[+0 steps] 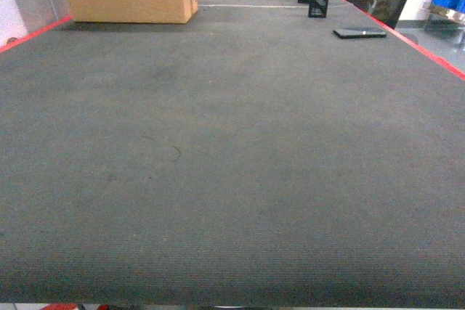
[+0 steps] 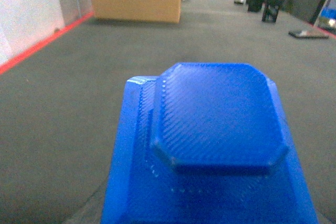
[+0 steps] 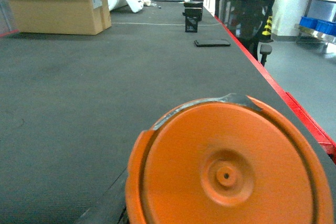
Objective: Sort blue parts and orange caps into right shelf containers
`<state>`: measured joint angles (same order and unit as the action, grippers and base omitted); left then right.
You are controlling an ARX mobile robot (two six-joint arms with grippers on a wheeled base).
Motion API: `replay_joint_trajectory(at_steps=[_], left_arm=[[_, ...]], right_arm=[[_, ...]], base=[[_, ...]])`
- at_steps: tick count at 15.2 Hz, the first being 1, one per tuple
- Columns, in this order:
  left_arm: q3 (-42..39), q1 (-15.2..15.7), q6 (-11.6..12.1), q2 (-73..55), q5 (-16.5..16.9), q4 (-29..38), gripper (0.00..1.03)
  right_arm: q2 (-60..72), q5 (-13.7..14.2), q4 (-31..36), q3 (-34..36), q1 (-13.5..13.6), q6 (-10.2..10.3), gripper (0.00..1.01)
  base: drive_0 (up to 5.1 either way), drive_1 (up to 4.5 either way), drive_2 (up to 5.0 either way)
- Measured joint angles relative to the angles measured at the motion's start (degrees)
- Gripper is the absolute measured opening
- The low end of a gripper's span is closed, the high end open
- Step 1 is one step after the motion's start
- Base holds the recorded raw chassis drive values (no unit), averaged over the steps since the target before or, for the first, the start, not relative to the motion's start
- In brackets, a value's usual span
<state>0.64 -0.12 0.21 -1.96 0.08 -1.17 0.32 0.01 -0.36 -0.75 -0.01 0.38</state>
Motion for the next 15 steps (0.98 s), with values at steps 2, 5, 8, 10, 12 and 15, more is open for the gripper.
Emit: replay_joint_trajectory(at_steps=[2,5,8,10,12,15], left_arm=[[0.0,0.0,0.0,1.5,-0.2,0.9,0.42],[0.0,0.0,0.0,1.5,-0.1,0.8,0.42],[0.0,0.0,0.0,1.5,-0.1,0.8,0.42],[0.0,0.0,0.0,1.5,-0.1,0.8,0.42],[0.0,0.0,0.0,1.5,-0.1,0.8,0.42],[0.0,0.0,0.0,1.5,-0.1,0.8,0.42]], right_arm=[[0.0,0.0,0.1,0.0,0.0,0.0,0.44],[0.0,0.0,0.0,0.0,0.0,0.0,0.44],[0.0,0.0,0.0,0.0,0.0,0.0,0.44],[0.0,0.0,0.0,0.0,0.0,0.0,0.44],[0.0,0.0,0.0,0.0,0.0,0.0,0.44],[0.0,0.0,0.0,0.0,0.0,0.0,0.44]], base=[[0.0,0.00,0.0],[0.0,0.00,0.0],[0.0,0.00,0.0],[0.0,0.00,0.0],[0.0,0.00,0.0],[0.0,0.00,0.0]])
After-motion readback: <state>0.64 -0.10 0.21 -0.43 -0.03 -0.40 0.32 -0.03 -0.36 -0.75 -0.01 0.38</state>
